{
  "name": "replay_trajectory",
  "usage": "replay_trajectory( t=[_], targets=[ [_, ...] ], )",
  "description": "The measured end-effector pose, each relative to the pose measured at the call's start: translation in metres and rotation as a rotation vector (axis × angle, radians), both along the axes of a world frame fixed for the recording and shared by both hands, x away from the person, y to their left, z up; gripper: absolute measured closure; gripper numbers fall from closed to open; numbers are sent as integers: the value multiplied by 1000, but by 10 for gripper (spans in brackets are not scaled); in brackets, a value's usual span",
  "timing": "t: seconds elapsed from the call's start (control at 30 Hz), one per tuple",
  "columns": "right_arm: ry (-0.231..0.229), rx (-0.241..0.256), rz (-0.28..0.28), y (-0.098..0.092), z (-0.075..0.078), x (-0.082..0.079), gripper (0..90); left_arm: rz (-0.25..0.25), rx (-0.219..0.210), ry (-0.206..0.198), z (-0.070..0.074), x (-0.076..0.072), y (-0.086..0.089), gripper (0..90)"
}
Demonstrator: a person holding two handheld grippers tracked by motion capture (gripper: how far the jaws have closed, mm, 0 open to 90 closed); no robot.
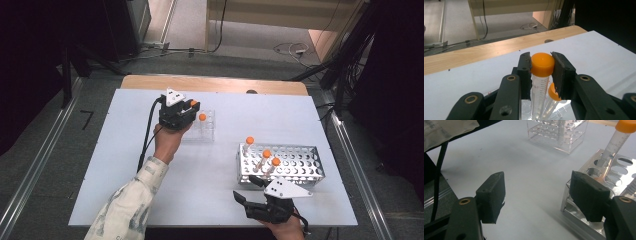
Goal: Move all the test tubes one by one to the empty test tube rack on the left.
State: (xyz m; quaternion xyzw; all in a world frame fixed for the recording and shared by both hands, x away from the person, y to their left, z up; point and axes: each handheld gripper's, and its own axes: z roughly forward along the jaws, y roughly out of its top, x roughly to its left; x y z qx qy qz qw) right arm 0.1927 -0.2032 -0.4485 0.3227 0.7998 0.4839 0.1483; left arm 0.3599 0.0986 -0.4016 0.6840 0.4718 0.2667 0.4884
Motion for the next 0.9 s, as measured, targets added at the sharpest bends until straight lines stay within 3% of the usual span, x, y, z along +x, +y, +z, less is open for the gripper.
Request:
replay_trajectory(
  t=[0.43,0.9],
  targets=[
    [0,-5,3,1,-2,0,277,6,6,7,-16,-6,-2,694],
    [3,-6,5,2,-2,0,279,-7,5,9,-15,-8,-4,652]
  ],
)
